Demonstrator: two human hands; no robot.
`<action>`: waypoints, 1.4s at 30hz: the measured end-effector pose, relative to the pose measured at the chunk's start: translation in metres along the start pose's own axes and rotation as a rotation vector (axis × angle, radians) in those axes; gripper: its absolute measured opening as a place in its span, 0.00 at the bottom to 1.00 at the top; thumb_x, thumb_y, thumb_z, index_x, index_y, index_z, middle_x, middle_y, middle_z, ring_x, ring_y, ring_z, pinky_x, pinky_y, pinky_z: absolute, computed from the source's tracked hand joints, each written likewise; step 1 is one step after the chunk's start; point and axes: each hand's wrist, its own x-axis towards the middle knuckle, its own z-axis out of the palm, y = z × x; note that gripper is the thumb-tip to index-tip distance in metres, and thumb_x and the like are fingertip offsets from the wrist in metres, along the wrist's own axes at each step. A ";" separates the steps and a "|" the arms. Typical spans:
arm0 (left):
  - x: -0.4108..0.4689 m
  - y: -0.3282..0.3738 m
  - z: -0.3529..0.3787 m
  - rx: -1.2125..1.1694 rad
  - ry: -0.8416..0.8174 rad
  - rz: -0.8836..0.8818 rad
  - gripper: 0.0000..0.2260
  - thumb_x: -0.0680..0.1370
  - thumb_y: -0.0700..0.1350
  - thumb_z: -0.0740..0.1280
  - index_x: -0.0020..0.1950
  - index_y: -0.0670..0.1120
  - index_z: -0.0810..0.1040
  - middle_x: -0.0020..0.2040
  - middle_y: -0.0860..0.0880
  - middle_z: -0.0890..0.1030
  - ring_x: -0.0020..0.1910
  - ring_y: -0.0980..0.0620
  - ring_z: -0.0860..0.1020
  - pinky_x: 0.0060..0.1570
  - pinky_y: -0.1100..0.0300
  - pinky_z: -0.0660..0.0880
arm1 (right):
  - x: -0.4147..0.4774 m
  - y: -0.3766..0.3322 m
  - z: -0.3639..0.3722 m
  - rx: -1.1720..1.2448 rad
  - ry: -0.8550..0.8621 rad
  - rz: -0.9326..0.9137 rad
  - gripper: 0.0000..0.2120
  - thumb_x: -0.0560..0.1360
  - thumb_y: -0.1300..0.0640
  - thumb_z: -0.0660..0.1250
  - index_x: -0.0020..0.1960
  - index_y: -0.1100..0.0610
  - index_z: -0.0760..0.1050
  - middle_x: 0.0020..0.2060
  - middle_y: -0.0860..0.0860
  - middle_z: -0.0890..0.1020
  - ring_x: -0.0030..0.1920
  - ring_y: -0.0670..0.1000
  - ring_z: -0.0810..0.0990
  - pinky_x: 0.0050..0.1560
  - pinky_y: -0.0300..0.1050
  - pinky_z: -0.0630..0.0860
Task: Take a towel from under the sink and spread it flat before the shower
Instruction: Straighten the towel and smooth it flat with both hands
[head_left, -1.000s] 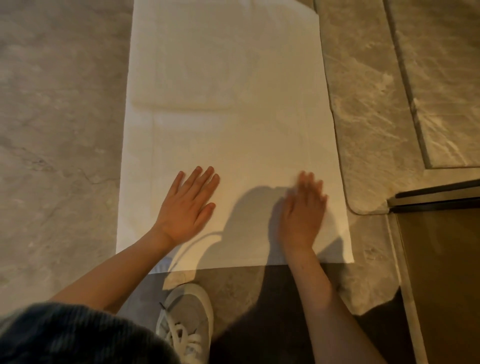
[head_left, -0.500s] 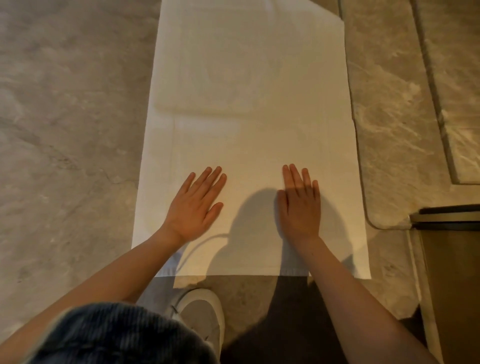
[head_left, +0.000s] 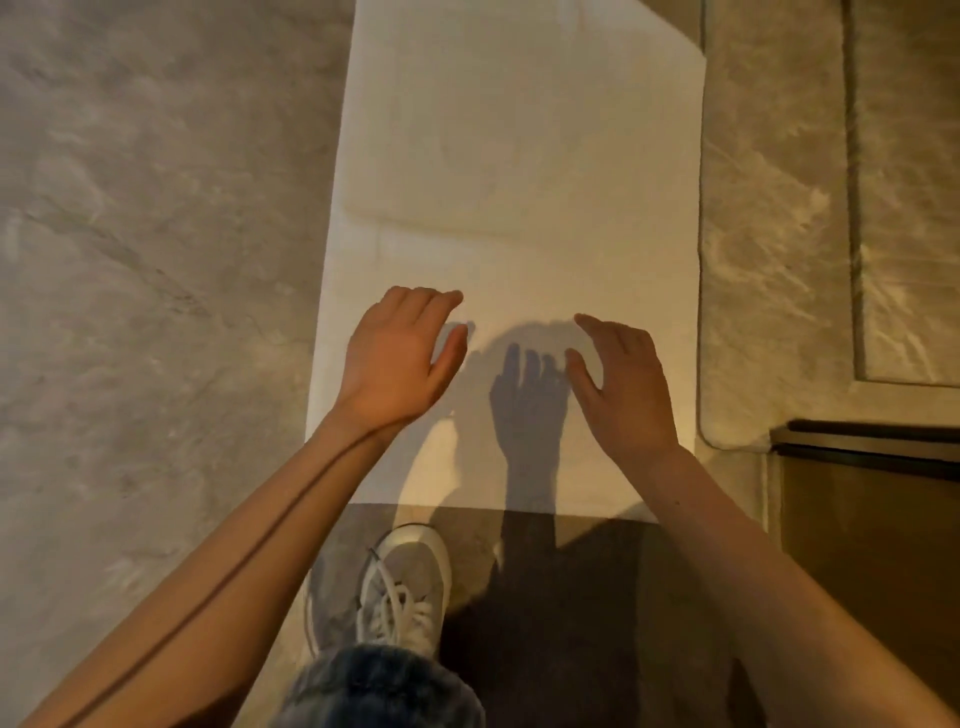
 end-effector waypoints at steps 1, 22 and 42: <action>-0.002 0.009 -0.021 0.021 -0.002 0.015 0.18 0.81 0.51 0.58 0.64 0.42 0.77 0.58 0.43 0.81 0.56 0.42 0.77 0.52 0.52 0.72 | -0.005 -0.012 -0.018 0.003 -0.003 -0.027 0.19 0.81 0.51 0.60 0.70 0.56 0.71 0.62 0.54 0.78 0.63 0.55 0.72 0.62 0.47 0.69; -0.170 0.381 -0.635 0.115 0.076 -0.045 0.17 0.80 0.49 0.60 0.65 0.43 0.76 0.59 0.45 0.80 0.54 0.44 0.78 0.52 0.51 0.76 | -0.260 -0.378 -0.618 -0.030 0.143 -0.188 0.18 0.81 0.50 0.59 0.68 0.55 0.73 0.61 0.53 0.78 0.62 0.55 0.74 0.63 0.52 0.71; -0.261 0.364 -0.735 0.122 0.244 -0.231 0.23 0.80 0.55 0.55 0.71 0.45 0.72 0.68 0.46 0.75 0.66 0.46 0.73 0.69 0.47 0.67 | -0.325 -0.436 -0.642 -0.036 0.118 -0.140 0.33 0.76 0.35 0.45 0.74 0.50 0.64 0.74 0.50 0.66 0.75 0.53 0.61 0.73 0.56 0.63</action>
